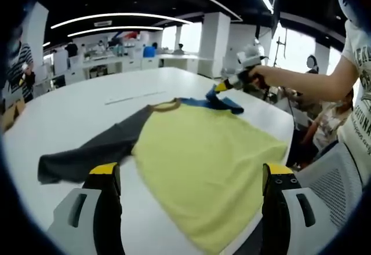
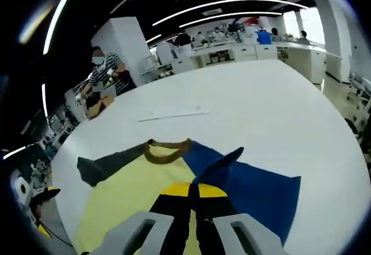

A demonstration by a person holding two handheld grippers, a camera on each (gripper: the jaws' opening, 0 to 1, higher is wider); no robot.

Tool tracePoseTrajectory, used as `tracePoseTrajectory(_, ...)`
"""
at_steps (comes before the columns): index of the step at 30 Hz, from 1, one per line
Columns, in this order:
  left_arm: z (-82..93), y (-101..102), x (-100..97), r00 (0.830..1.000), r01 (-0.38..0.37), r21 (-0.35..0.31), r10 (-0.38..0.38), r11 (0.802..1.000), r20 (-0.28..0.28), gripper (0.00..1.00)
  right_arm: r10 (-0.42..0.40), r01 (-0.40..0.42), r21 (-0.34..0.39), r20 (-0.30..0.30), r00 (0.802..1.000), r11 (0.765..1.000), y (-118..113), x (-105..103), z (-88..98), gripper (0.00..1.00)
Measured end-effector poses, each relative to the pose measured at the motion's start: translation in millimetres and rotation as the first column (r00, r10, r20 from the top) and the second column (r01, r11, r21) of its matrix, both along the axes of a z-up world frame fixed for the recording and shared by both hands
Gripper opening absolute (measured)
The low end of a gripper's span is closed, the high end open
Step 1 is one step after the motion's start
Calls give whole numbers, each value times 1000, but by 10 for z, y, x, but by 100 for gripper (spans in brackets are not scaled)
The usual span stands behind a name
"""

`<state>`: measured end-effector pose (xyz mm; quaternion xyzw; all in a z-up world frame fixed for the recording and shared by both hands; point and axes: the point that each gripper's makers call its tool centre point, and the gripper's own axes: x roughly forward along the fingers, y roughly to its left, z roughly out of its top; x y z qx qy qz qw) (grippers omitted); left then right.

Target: Fold the garment on the visible template until the final outline fits inside the template.

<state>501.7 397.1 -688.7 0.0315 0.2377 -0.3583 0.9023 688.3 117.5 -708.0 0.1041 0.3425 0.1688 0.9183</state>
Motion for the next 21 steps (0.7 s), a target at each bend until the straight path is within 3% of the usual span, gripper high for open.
tracePoseTrajectory(21, -37, 78, -45, 1000, -26, 12, 26, 1000, -8, 99, 115, -115, 23, -14, 993, 993, 696, 139, -15, 0)
